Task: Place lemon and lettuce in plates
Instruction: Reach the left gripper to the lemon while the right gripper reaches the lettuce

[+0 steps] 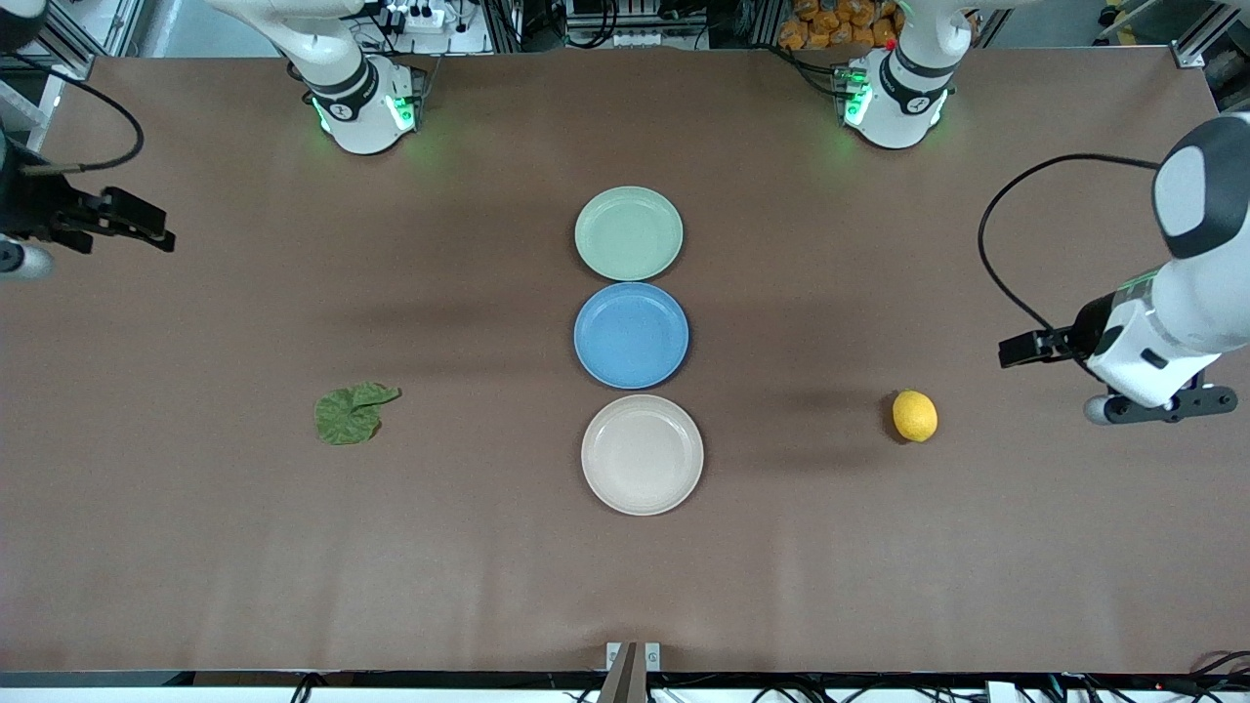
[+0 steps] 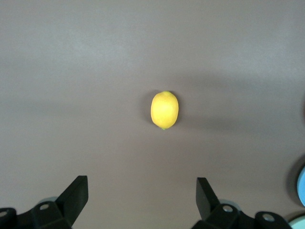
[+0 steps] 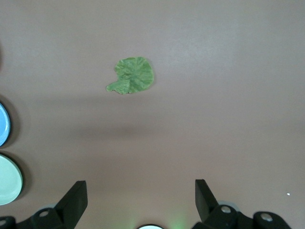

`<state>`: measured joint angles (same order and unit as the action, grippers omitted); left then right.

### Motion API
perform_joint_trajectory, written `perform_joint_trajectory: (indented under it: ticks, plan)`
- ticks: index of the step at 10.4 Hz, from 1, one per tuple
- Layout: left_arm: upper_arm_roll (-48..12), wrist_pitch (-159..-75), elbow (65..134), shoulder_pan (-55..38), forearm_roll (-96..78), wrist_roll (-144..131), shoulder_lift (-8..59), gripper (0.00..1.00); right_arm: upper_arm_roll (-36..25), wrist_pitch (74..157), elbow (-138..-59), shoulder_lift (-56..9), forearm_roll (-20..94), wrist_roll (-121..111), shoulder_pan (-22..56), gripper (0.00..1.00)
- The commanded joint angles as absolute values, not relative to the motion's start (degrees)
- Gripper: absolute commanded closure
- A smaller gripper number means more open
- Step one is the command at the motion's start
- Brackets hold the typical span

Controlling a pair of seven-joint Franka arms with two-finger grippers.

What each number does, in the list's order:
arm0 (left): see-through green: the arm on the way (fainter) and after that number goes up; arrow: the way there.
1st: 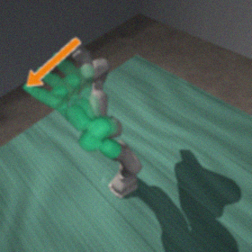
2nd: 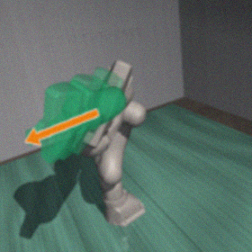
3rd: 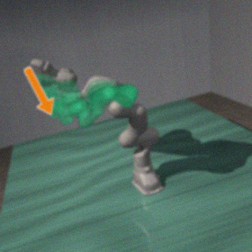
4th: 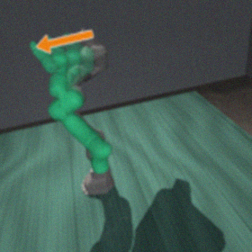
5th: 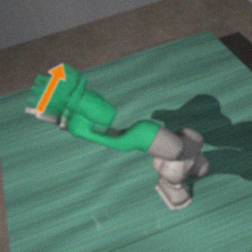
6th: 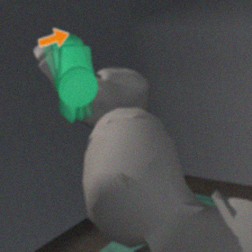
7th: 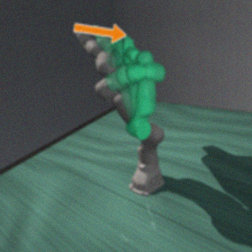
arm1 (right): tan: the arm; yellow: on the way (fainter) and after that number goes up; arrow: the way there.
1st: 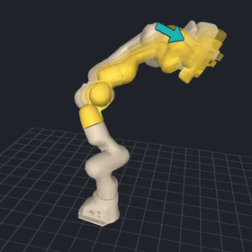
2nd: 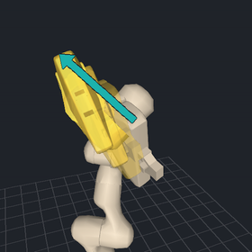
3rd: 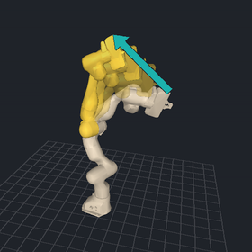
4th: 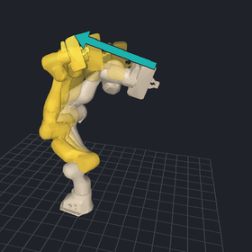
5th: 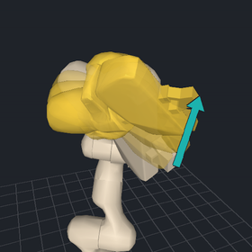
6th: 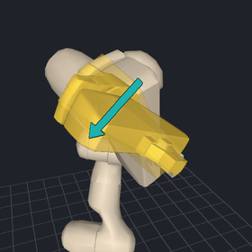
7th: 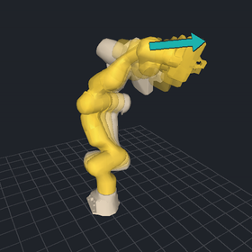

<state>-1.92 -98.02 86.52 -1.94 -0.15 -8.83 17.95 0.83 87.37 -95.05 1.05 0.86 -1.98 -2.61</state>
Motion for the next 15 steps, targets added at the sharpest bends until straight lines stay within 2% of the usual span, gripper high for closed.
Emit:
perform_joint_trajectory:
  ticks: [1, 5, 7, 12, 15]
  plan:
    - [-1.9, -101.0, 86.7, -2.0, -0.4, -7.6, 20.6, 0.0, 1.3, 90.6, -98.1, 0.1, 1.4, -2.9, -2.2, 0.0]
    - [-1.9, -111.2, 93.8, -2.1, -0.4, -7.4, 22.0, 0.0, 1.2, 94.3, -99.3, -6.2, 0.8, -4.9, 3.0, 0.0]
    - [-2.0, -114.6, 96.5, -2.0, -0.4, -7.4, 22.3, 0.0, 1.3, 96.5, -100.4, -7.7, 0.9, -10.3, 2.7, 0.0]
    - [-2.0, -122.4, 101.3, -2.9, -0.5, -7.5, 24.3, 0.0, 1.2, 116.3, -114.8, -7.5, 0.9, -13.3, 2.9, 0.0]
    - [-2.0, -126.7, 103.6, -3.0, -0.4, -7.5, 25.7, 0.0, 1.2, 121.6, -116.1, -10.2, 0.7, -13.9, 3.2, 0.0]
